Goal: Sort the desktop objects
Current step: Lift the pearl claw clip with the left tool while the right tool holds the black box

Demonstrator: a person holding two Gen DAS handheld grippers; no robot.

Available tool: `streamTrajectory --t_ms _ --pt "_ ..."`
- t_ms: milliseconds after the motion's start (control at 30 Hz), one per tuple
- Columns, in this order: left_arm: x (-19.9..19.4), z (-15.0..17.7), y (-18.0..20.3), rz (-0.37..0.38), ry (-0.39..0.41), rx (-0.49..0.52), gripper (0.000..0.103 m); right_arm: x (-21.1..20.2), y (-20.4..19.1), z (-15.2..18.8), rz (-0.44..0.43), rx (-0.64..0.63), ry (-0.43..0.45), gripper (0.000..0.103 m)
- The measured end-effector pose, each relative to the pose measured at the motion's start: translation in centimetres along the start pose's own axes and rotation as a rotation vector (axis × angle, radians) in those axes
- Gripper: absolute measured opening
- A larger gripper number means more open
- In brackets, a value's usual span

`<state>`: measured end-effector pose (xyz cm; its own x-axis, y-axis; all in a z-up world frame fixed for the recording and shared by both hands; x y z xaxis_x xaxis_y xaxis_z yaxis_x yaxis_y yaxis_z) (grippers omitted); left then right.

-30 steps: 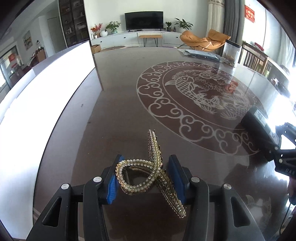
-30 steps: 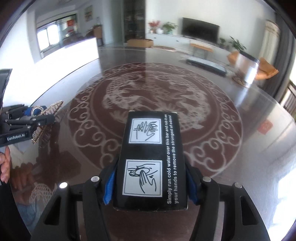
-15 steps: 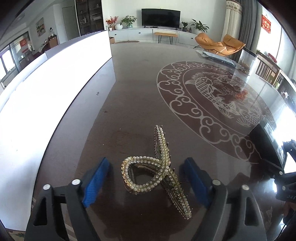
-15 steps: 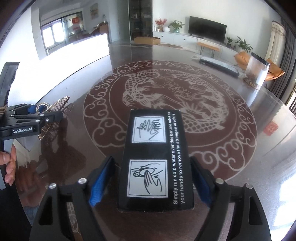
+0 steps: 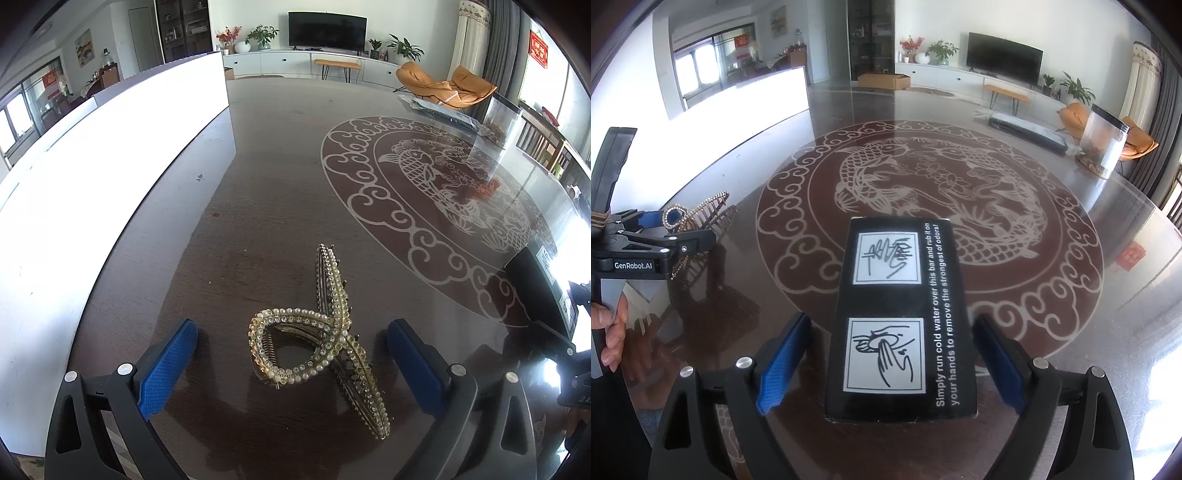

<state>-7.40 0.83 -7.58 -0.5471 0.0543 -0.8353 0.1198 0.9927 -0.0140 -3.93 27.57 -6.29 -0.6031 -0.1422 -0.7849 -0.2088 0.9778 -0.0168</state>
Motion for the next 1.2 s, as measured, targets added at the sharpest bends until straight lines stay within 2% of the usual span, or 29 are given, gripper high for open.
streamTrajectory --t_ms 167,700,1067,1200 --pt "0.0 0.0 0.0 0.000 0.000 0.000 0.103 -0.9 0.9 0.0 -0.010 0.048 0.045 0.099" --pt "0.0 0.1 0.0 0.000 0.001 0.000 0.103 0.3 0.7 0.0 0.023 0.040 -0.016 0.099" --pt "0.0 0.0 0.0 0.000 0.001 0.000 0.103 0.6 1.3 -0.1 0.001 0.079 -0.028 0.103" --pt "0.0 0.1 0.0 0.002 -0.002 0.002 0.103 1.1 0.5 -0.2 0.050 0.032 -0.056 0.103"
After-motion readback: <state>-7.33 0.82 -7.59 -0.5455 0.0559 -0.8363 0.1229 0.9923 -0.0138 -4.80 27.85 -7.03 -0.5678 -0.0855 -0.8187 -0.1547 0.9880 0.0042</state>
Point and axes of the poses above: each gripper's, at about its wrist camera, not at the fingertips, and x roughly the way its jaws point, y to its right, z to its underside, the point moved 1 cm from there along x, roughly the way its jaws point, and after that the axes turned 1 degree about x, right-handed, at the moved point
